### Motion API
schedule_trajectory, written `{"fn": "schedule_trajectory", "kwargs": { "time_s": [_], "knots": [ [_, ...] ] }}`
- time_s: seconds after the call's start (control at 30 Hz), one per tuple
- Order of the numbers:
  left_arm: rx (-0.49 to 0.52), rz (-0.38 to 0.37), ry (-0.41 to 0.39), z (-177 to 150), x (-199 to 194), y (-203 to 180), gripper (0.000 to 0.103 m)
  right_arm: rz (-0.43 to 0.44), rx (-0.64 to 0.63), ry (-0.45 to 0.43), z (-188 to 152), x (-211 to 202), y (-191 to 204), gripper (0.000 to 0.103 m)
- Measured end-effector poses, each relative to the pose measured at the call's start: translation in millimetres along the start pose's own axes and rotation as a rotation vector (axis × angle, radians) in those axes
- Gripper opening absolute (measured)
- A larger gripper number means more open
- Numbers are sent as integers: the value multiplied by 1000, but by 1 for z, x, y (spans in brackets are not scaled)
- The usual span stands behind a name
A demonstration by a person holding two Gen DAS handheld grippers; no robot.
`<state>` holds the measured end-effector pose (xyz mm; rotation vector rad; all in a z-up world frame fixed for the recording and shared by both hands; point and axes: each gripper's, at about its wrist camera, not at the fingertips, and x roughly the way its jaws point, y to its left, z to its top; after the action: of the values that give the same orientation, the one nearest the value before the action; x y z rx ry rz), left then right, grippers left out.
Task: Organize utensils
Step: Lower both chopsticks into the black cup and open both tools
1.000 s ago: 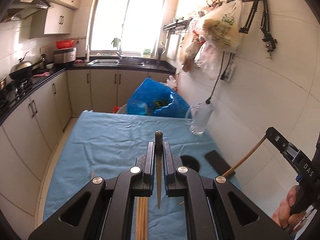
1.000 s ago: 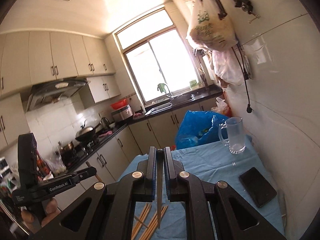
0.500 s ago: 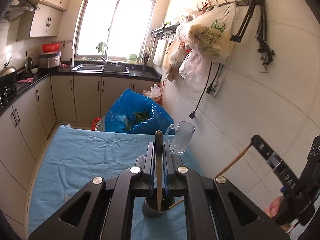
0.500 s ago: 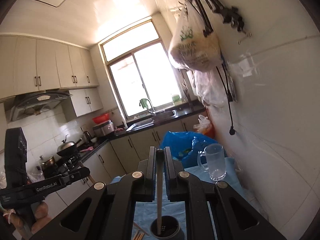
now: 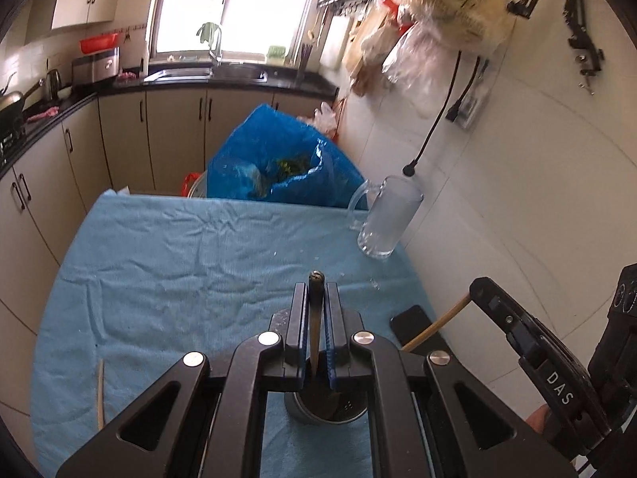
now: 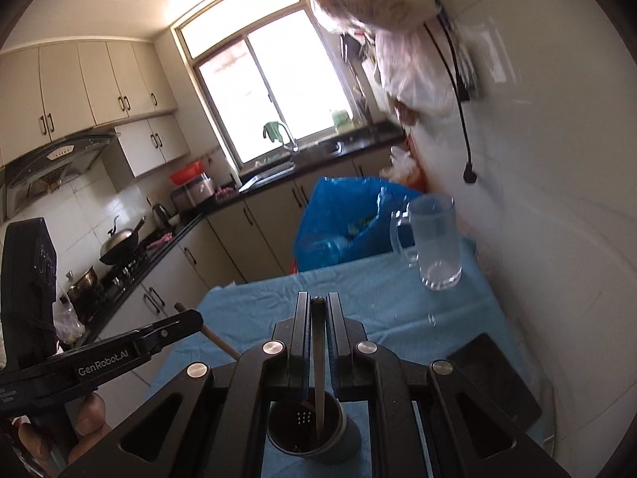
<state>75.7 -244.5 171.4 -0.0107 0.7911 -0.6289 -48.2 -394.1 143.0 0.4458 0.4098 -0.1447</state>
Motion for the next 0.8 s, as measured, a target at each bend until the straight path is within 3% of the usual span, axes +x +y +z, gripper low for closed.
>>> {"fn": "schedule_trajectory", "kwargs": {
  "time_s": [0.1,0.17,0.2,0.23,0.27,0.3,0.4,0.47,0.53,0.57,0.63,0.73,0.8],
  "knots": [
    [-3,4,7,-2,4,2,7,-1,2,12,-2,4,-2,10],
    [-2,3,9,-2,4,3,8,7,3,11,-1,3,-2,19],
    [-2,-2,12,-3,4,3,11,4,2,8,-1,1,-3,32],
    [-6,-5,11,-1,4,4,20,2,5,-1,0,-2,-3,42],
    [-8,-7,3,-1,1,5,32,5,7,-14,1,-7,-2,44],
    [-4,0,-16,-1,-4,4,36,10,1,-27,2,-13,-2,44],
    [-3,-1,-48,-2,-20,6,38,0,-6,-64,6,-30,2,45],
    [-11,-10,-65,-3,-34,8,39,-7,-18,-105,6,-50,4,51],
    [-16,-3,-102,-9,-53,14,49,-28,-34,-150,3,-69,7,72],
    [-14,9,-130,-14,-66,18,55,-41,-47,-184,-1,-82,8,78],
    [-17,30,-171,-25,-84,27,60,-90,-92,-267,-16,-108,14,98],
    [-4,71,-194,-47,-108,46,67,-171,-168,-330,-38,-130,26,103],
    [-31,86,-192,-65,-119,66,69,-196,-215,-318,-57,-136,32,103]
  ]
}}
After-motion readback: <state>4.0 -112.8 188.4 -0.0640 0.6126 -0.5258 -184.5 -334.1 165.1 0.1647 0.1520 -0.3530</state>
